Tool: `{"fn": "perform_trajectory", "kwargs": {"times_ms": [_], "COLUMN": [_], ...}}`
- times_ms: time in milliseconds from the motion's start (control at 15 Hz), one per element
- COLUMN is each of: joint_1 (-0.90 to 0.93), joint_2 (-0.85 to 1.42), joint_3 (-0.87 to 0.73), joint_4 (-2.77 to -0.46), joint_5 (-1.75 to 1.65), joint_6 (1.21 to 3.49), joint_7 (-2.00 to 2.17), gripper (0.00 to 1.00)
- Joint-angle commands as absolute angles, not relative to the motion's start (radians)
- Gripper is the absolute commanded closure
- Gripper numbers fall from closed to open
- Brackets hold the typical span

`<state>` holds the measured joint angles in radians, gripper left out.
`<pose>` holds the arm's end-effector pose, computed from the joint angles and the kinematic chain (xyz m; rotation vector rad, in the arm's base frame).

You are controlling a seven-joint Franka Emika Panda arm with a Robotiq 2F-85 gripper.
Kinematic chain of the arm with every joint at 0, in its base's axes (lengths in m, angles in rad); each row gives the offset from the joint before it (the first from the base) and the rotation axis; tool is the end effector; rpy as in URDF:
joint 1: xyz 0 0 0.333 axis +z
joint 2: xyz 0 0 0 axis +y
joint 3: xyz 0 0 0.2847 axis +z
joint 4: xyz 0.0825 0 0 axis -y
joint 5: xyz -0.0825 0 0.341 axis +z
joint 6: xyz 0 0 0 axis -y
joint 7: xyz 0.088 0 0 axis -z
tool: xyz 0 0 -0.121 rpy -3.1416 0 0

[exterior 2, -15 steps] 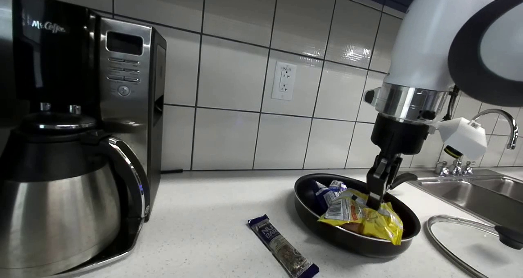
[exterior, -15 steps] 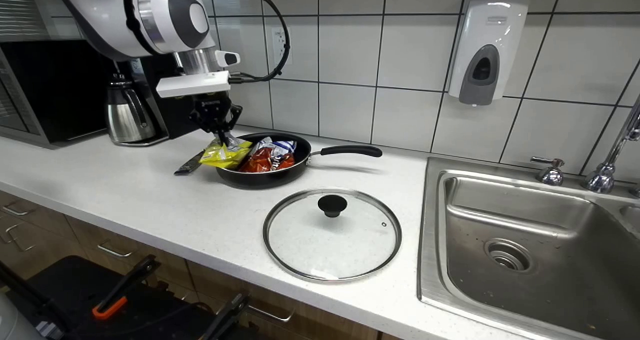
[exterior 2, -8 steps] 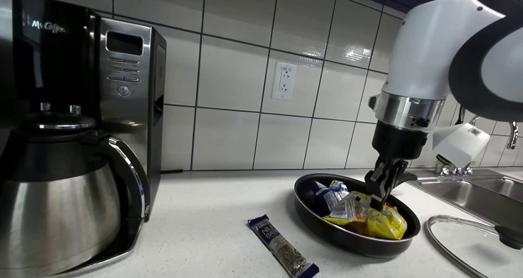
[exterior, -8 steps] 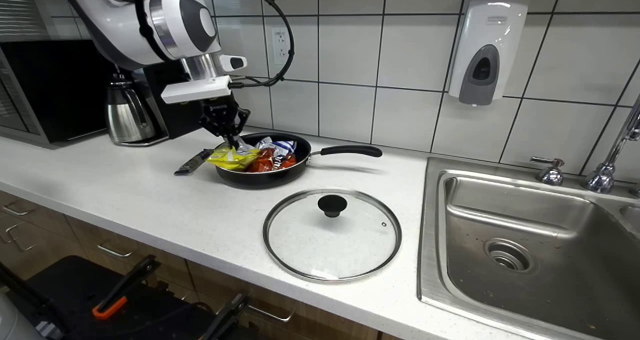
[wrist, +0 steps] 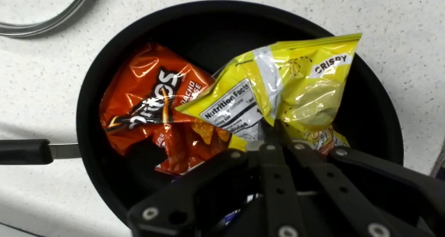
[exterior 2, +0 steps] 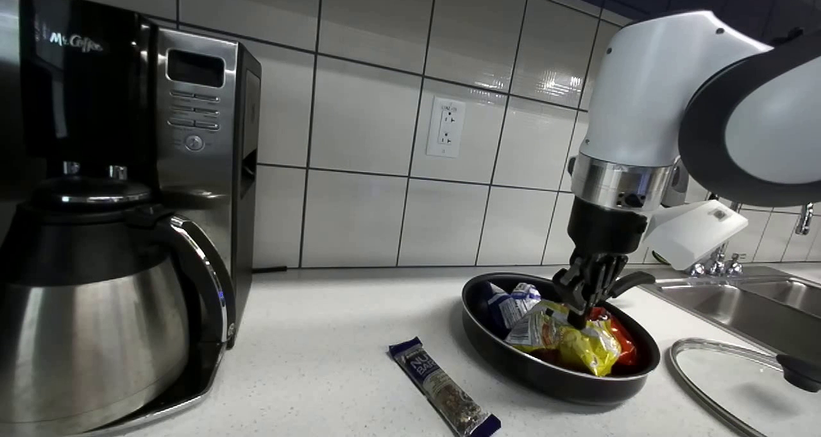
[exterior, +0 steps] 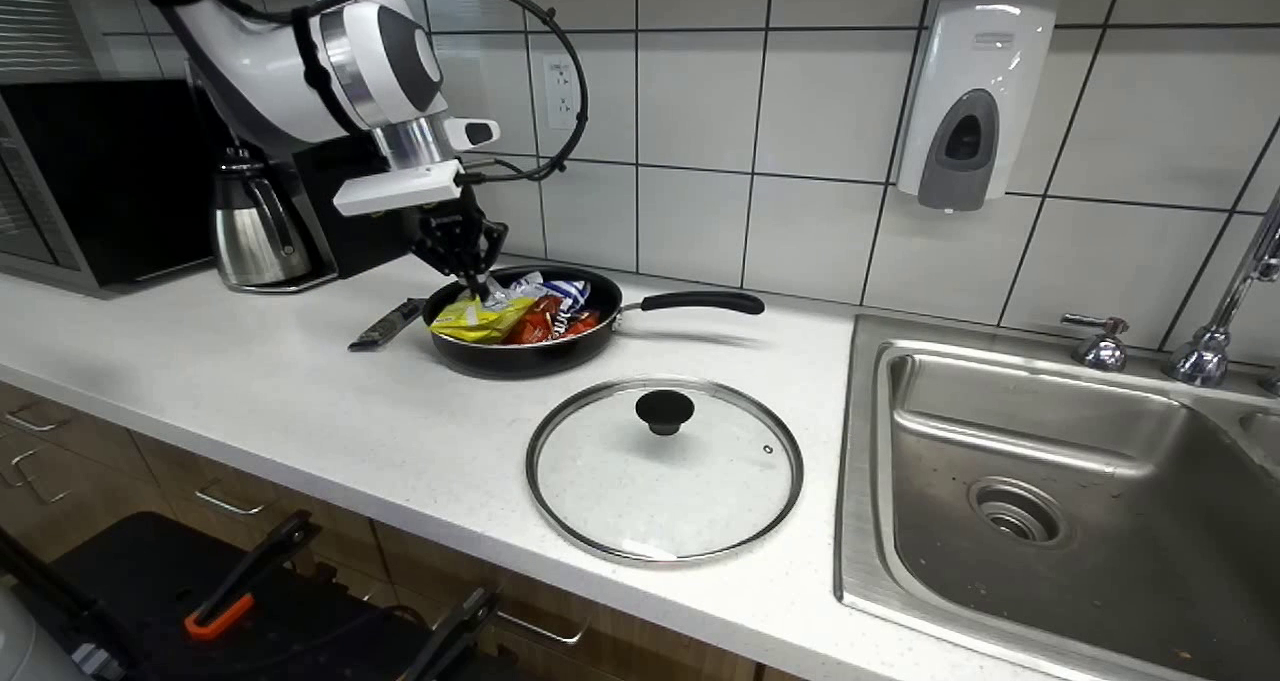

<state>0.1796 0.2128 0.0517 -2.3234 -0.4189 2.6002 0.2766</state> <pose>0.4828 0.1196 0.2448 2.9098 0.4495 0.1727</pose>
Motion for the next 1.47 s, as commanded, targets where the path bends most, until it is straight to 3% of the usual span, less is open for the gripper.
{"fn": "perform_trajectory", "kwargs": {"times_ms": [0,667,733,867,1400], "joint_1": [0.213,0.266,0.266,0.268,0.286], "joint_2": [0.272,0.321,0.317,0.313,0.250], "joint_3": [0.038,0.011,0.012,0.011,-0.009], "joint_4": [-2.258,-2.220,-2.224,-2.227,-2.266], "joint_5": [-0.443,-0.436,-0.431,-0.433,-0.466], "joint_6": [2.572,2.579,2.582,2.583,2.594], "joint_7": [0.324,0.338,0.334,0.336,0.385], "gripper": [1.00,1.00,0.74,0.68,0.08]}}
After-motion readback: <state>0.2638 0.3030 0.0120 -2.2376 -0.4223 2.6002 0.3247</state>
